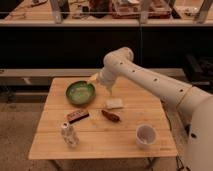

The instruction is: Drag the ceramic bowl in a circle

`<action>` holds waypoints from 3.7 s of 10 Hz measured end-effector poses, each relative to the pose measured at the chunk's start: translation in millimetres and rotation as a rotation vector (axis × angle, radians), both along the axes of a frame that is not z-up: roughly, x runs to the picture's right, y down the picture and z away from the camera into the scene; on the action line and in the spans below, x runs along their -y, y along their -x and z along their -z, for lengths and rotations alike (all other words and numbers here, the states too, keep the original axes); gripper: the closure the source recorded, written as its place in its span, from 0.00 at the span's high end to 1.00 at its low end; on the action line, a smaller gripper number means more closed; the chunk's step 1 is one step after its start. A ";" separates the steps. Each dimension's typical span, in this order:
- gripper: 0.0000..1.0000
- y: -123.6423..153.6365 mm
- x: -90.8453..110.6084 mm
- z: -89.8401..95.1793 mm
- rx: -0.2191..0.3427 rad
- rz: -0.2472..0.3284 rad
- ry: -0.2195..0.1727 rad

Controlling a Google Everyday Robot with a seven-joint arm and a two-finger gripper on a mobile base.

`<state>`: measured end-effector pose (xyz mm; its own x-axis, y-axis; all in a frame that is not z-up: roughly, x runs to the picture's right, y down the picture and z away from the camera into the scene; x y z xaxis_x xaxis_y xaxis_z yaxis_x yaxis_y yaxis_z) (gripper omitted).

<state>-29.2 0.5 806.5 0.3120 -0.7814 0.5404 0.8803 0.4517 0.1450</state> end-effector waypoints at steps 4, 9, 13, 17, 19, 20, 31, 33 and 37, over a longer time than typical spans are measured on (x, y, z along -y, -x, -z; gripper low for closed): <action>0.80 10.7 -26.3 -21.8 0.072 0.066 0.014; 0.80 19.7 -7.8 -58.5 0.065 0.092 0.003; 0.80 35.9 -5.9 -107.4 0.056 0.126 0.064; 0.65 56.0 -7.8 -142.0 0.068 0.128 0.096; 0.45 51.9 -2.0 -153.8 0.053 0.124 0.098; 0.33 45.1 -2.7 -160.5 0.039 0.124 0.108; 0.00 -2.9 -14.9 -168.5 -0.053 0.188 0.142; 0.00 -34.8 -55.8 -158.3 -0.082 0.196 0.226; 0.00 -64.4 -93.2 -84.6 -0.073 0.170 0.198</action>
